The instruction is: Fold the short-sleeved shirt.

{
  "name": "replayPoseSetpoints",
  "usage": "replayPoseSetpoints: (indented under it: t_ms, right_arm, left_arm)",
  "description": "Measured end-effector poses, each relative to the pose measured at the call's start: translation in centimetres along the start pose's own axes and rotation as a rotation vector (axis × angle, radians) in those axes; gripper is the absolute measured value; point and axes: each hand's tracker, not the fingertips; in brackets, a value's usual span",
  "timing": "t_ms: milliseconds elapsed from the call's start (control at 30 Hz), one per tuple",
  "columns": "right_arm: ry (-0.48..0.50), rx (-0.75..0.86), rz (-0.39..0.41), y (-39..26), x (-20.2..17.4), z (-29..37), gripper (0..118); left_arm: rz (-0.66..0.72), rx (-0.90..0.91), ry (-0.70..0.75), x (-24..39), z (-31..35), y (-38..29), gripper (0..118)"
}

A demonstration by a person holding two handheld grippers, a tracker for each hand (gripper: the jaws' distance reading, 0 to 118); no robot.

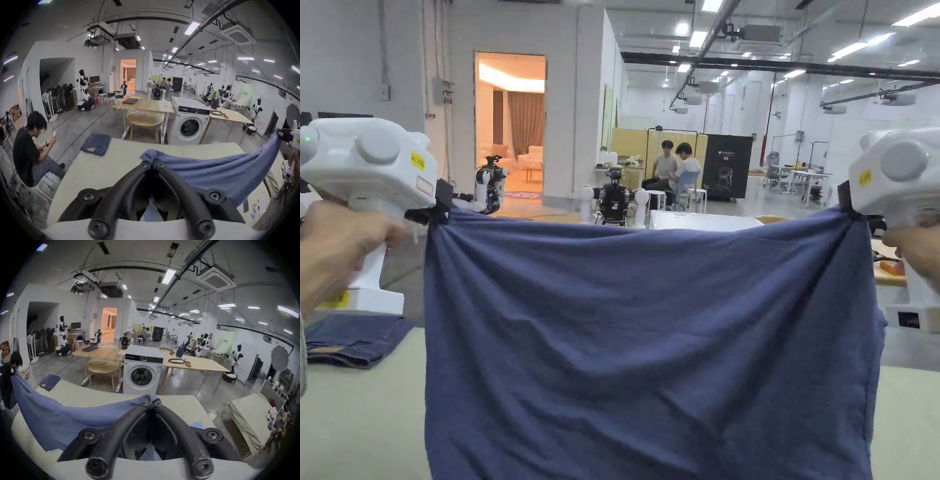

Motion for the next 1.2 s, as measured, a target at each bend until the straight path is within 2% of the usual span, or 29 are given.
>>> replayPoseSetpoints:
  t_ms: [167,333,433,567,700,767,833,967,1033,1100,1200]
  right_arm:
    - [-0.05,0.055,-0.016,5.2,0.2,-2.5,0]
    - [-0.078,0.098,-0.019,8.6,0.0,-5.6,0]
    - [-0.071,0.098,-0.031,8.7,-0.2,-7.8,0]
    - [-0.036,0.085,-0.06,6.3,-0.8,-11.0,0]
    - [-0.018,0.044,-0.048,0.6,-1.6,-14.0,0]
    - [0.045,-0.007,-0.071,-3.0,-1.9,-15.0,0]
    - [0.031,-0.058,-0.063,-7.2,-2.2,-16.0,0]
    - [0.1,-0.133,-0.112,-17.2,-2.0,-15.4,0]
    - [0.098,-0.185,-0.076,-22.7,-2.4,-13.3,0]
    - [0.099,-0.206,-0.078,-28.3,-2.1,-11.3,0]
    - [0.187,-0.306,-0.203,-36.0,-0.8,-9.0,0]
  left_arm:
    - [-0.04,0.047,0.021,2.1,-3.9,5.6,0]
    - [0.029,0.118,0.004,1.4,-7.7,9.1,0]
    - [0.008,0.085,0.038,1.1,-10.6,9.5,0]
    - [0.035,0.09,0.013,0.1,-13.3,7.5,0]
    - [0.102,0.036,-0.001,-0.7,-15.6,2.5,0]
    - [0.112,0.034,-0.01,-2.9,-17.9,0.0,0]
    - [0.103,-0.005,-0.013,-3.6,-19.3,-3.9,0]
    - [0.15,-0.085,-0.006,-4.0,-20.2,-13.4,0]
    - [0.173,-0.093,-0.033,-3.6,-19.0,-18.6,0]
    - [0.211,-0.138,-0.076,-4.1,-17.7,-23.7,0]
    - [0.181,-0.186,-0.067,-3.8,-14.8,-31.0,0]
